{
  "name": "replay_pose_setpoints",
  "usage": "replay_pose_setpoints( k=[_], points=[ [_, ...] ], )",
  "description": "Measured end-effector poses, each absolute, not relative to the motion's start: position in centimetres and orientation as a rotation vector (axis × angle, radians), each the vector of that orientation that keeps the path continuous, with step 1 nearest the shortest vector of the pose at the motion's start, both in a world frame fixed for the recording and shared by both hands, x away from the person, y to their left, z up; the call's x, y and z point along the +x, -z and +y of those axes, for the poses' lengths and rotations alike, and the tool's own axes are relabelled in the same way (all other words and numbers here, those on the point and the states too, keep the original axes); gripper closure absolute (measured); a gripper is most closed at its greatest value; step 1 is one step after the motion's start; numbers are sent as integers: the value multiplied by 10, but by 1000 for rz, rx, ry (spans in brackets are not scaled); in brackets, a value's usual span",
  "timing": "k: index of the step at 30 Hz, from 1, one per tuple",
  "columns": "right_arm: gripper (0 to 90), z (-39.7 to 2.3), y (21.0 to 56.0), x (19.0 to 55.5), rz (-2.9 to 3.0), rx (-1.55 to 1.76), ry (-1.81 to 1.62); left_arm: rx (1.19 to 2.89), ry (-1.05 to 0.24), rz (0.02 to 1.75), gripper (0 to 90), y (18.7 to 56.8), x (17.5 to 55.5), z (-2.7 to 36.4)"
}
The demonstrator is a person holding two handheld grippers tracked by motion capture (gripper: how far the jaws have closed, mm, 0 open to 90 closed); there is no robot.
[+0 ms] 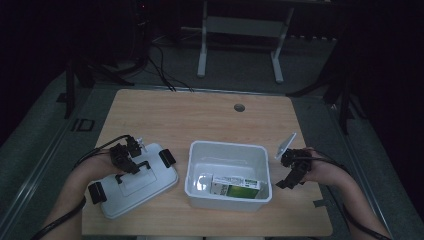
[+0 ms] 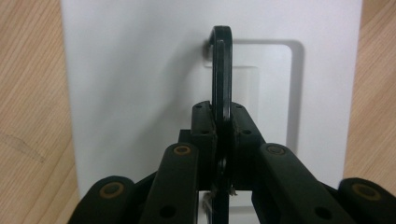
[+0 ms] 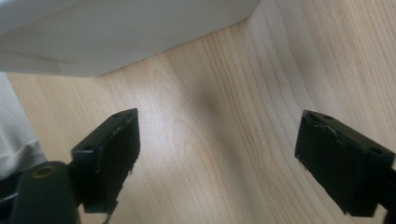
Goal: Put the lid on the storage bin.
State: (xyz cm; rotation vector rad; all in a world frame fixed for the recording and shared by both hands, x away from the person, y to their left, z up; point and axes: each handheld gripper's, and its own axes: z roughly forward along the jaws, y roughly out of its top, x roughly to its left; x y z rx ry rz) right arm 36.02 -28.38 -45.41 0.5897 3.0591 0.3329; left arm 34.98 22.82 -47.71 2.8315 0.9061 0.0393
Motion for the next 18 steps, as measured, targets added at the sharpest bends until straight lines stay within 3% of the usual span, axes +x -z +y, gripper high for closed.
replay_pose_setpoints(
  k=[6,18],
  points=[
    [134,-284,460,360,3072,579,-326,2803,-39,926,841,469,347,236],
    [146,-287,469,360,3076,566,-275,2824,-81,850,841,418,331,236]
  ],
)
